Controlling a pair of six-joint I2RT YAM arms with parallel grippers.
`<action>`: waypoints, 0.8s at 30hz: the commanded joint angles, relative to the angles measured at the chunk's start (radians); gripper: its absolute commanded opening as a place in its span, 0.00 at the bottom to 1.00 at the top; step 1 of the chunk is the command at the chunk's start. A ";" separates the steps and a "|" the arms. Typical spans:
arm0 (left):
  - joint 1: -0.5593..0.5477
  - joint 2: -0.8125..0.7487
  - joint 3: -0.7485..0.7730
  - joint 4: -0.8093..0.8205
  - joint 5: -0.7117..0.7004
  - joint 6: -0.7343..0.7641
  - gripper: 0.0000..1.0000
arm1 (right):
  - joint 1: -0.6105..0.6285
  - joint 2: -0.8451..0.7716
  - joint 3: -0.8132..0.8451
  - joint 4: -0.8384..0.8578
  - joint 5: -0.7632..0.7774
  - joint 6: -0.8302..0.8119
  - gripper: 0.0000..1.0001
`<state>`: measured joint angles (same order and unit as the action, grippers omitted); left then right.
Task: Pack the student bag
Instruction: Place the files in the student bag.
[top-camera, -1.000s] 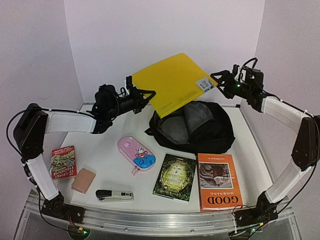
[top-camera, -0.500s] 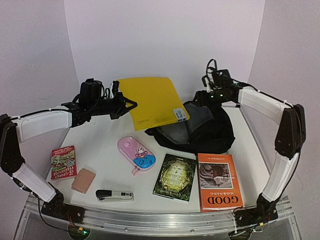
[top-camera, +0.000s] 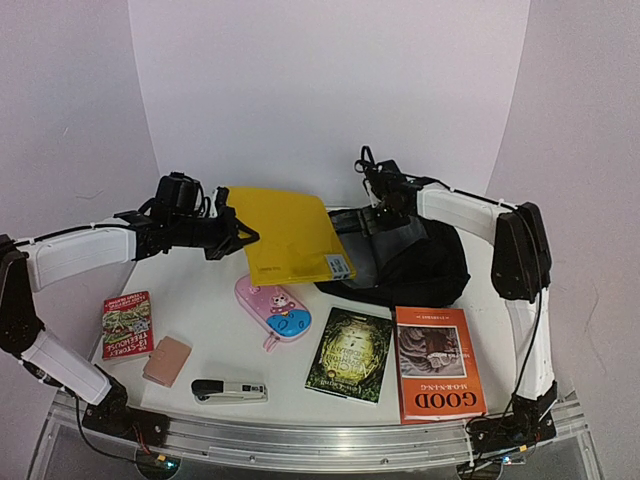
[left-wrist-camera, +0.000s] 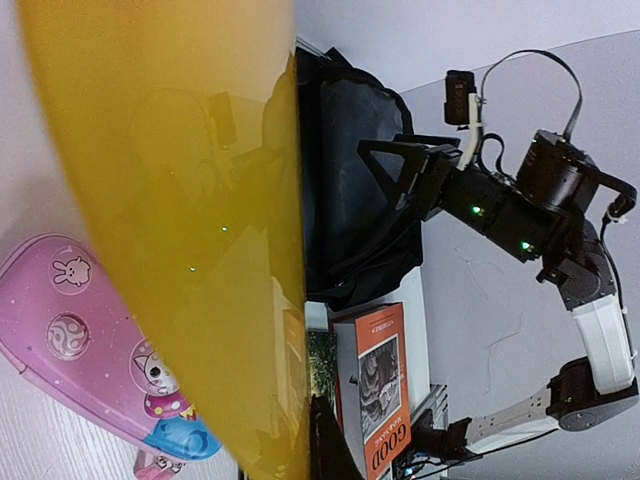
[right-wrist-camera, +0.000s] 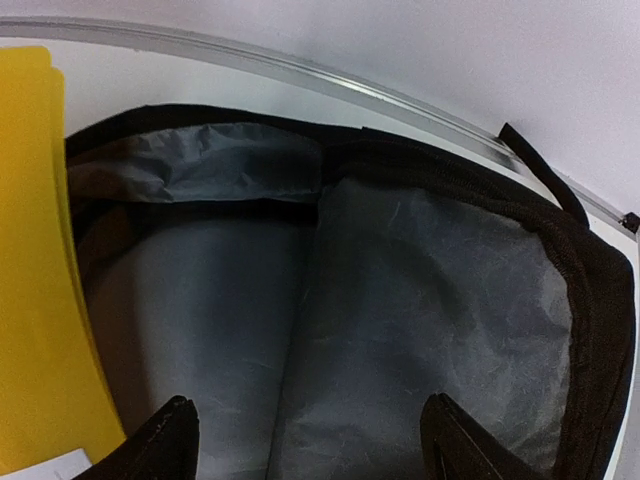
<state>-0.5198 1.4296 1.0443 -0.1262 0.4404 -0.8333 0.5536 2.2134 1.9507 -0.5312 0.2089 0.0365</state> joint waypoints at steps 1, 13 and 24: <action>0.005 -0.043 0.007 0.065 0.005 0.025 0.00 | 0.017 0.079 0.052 -0.018 0.125 -0.028 0.83; 0.004 -0.029 0.004 0.100 0.025 0.025 0.00 | 0.026 0.185 0.010 -0.017 0.236 -0.082 0.75; 0.005 -0.066 -0.031 0.101 0.036 0.032 0.00 | 0.023 0.166 0.055 -0.017 0.246 -0.139 0.00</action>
<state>-0.5198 1.4242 1.0193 -0.1001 0.4524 -0.8309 0.5775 2.4020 1.9654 -0.5355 0.4360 -0.0801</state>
